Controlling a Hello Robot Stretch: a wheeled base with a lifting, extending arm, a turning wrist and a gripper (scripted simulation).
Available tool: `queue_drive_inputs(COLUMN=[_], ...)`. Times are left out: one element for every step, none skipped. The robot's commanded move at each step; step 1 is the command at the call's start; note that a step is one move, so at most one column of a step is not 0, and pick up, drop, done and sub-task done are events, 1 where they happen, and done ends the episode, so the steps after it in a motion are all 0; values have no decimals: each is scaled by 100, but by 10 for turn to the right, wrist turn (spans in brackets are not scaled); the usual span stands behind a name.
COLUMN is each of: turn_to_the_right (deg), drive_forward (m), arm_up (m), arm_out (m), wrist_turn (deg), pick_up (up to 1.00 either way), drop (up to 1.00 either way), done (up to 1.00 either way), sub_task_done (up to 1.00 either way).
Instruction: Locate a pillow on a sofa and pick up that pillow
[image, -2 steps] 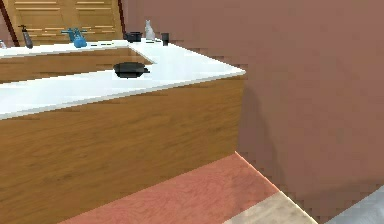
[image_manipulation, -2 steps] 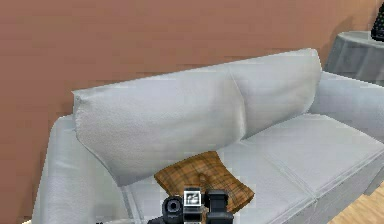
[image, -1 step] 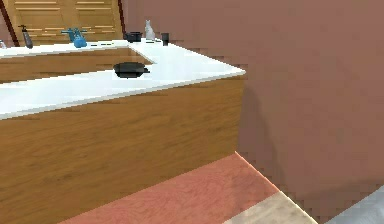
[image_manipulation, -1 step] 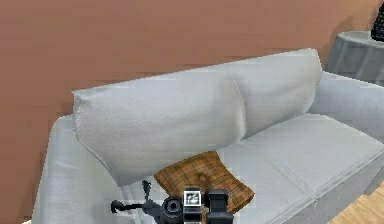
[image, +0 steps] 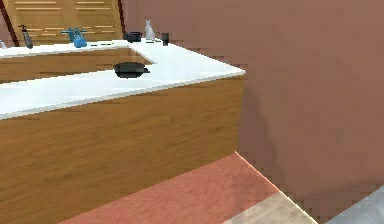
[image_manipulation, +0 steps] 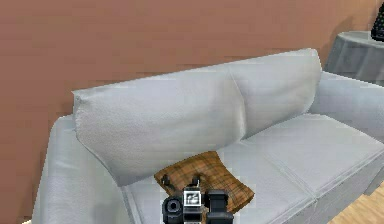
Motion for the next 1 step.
queue_drive_inputs(turn_to_the_right=[0], drive_forward=[0], arm_up=[0], arm_out=[0], wrist_turn=[30], pick_up=[0], drop=[0], done=[0], sub_task_done=[0])
